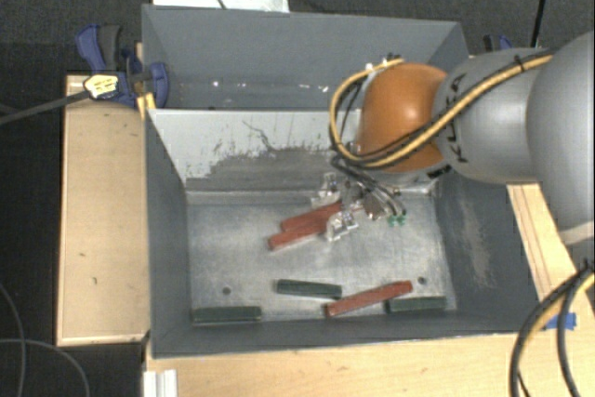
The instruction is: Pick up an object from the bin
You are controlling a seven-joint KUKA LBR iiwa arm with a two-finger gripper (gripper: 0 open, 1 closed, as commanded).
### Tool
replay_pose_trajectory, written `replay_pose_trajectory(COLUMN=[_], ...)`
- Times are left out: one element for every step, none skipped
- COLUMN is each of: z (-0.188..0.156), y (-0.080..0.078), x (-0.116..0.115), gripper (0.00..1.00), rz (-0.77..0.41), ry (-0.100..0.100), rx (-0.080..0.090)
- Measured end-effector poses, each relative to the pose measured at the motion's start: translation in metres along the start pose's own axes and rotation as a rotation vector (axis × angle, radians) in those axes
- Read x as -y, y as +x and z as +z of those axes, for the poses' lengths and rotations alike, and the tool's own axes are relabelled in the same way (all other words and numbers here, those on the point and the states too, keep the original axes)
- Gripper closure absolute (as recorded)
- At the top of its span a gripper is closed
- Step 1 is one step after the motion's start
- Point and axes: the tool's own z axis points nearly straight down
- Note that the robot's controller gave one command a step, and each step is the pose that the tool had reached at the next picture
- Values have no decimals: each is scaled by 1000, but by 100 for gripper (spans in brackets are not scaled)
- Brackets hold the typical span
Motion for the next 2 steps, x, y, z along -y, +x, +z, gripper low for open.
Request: replay_pose_trajectory(z=[0,-136], y=[0,29], x=[0,-5], gripper=[100,100], rz=[1,12], ry=[0,-1], rx=[0,-13])
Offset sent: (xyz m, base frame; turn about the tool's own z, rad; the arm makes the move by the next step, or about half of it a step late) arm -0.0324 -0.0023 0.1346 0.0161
